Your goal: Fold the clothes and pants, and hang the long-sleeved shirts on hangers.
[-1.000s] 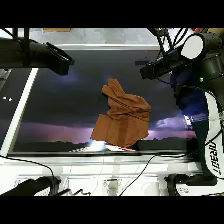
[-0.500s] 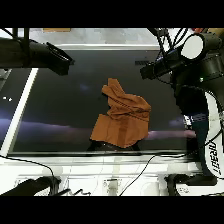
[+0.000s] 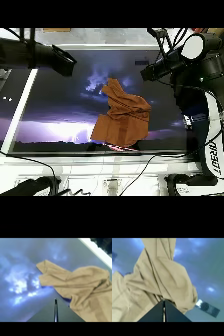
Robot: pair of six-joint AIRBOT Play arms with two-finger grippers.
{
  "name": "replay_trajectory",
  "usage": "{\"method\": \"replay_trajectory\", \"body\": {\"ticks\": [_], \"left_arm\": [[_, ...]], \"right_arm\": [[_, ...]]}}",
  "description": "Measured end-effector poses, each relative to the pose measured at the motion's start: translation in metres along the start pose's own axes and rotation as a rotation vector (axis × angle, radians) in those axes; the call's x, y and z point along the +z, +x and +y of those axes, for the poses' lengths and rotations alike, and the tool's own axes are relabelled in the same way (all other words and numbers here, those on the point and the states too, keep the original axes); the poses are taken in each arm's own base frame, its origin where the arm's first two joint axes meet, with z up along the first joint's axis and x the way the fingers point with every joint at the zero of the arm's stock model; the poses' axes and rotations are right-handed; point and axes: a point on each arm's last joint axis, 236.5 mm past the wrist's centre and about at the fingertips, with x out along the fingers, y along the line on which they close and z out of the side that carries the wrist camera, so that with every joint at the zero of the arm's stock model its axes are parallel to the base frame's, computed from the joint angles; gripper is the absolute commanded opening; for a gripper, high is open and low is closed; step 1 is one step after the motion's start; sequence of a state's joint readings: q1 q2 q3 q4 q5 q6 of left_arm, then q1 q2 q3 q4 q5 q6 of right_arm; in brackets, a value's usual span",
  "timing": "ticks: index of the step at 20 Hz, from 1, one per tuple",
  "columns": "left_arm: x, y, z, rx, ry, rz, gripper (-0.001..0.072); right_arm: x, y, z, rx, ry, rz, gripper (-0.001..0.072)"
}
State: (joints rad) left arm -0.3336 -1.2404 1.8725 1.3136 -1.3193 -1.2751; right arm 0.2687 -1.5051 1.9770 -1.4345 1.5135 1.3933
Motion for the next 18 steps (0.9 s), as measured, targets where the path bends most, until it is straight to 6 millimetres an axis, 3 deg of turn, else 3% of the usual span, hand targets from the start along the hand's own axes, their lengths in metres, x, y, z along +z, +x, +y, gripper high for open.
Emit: {"method": "replay_trajectory", "body": {"ticks": [3, 5, 7, 8, 13, 15, 18], "left_arm": [[-0.049, 0.025, 0.013, -0.002, -0.049, 0.151, 0.0015], [-0.097, 0.043, 0.021, -0.018, -0.118, 0.267, 0.0045], [-0.144, 0.059, 0.017, -0.073, -0.219, 0.346, 0.0421], [-0.168, 0.067, 0.008, -0.116, -0.284, 0.377, 0.0535], [-0.271, 0.1, -0.041, -0.261, -0.562, 0.481, 0.0538], [-0.294, 0.107, -0.054, -0.285, -0.625, 0.498, 0.0538], [-0.31, 0.115, -0.063, -0.29, -0.666, 0.494, 0.0544]], "right_arm": [[-0.03, 0.01, -0.028, -0.006, 0.06, 0.079, 0.0012], [-0.06, 0.02, -0.044, 0.036, 0.115, 0.141, 0.0012], [-0.093, 0.032, -0.051, 0.116, 0.174, 0.19, 0.0012], [-0.108, 0.036, -0.052, 0.166, 0.203, 0.204, 0.0012], [-0.176, 0.068, -0.048, 0.313, 0.3, 0.29, 0.0012], [-0.206, 0.083, -0.039, 0.36, 0.311, 0.336, 0.0011], [-0.25, 0.104, -0.018, 0.436, 0.329, 0.402, 0.0012]]}}
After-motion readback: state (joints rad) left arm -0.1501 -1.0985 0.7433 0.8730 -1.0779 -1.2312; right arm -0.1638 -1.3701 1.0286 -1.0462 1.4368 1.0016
